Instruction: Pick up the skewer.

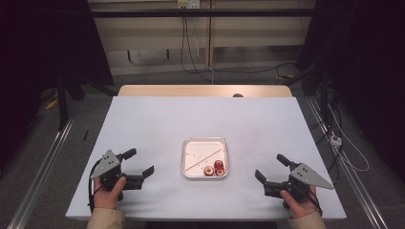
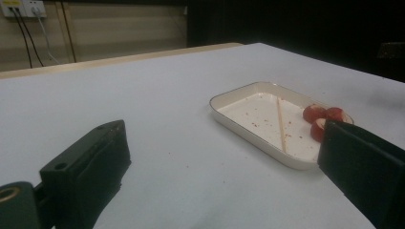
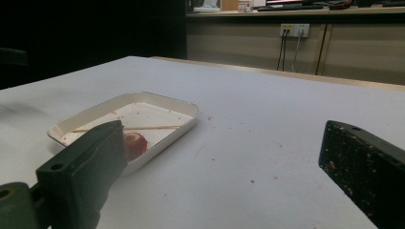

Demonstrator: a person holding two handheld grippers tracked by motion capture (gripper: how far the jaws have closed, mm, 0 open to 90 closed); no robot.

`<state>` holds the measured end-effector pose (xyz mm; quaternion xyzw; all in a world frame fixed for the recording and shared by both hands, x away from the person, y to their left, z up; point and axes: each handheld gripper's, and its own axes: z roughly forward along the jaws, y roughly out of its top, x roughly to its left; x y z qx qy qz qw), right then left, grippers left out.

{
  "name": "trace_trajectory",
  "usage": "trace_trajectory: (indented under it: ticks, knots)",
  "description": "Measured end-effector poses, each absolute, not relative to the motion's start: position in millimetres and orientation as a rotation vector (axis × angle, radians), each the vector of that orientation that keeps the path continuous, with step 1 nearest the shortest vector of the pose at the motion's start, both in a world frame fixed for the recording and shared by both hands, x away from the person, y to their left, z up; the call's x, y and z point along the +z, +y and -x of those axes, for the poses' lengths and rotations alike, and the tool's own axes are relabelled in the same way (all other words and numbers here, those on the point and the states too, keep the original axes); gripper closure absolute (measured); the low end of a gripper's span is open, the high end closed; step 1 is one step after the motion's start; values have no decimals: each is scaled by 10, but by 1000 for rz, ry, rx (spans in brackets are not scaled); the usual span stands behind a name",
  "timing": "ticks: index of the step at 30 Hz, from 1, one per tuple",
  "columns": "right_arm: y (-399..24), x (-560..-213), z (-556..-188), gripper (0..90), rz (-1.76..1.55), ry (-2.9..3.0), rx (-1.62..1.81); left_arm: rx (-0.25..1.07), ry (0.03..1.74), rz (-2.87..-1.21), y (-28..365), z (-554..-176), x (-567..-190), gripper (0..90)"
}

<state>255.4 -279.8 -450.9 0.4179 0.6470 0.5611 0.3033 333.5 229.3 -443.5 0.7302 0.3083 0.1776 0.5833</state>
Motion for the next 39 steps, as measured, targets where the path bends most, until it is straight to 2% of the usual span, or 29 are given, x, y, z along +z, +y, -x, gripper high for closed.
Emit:
trace_trajectory:
  ticks: [13,29,39]
  knots:
    - [-2789,-4498,-2557,13,-1103,1717,1494,397,710,-1685,2228,-3325,-4411,29]
    - [-2796,-4484,-2559,13,-1107,1701,1500,330,699,-1672,1855,-3410,-4283,28]
    - [-2788,-4486,-2564,13,-1099,1711,1500,289,672,-1736,1619,-3465,-4294,47]
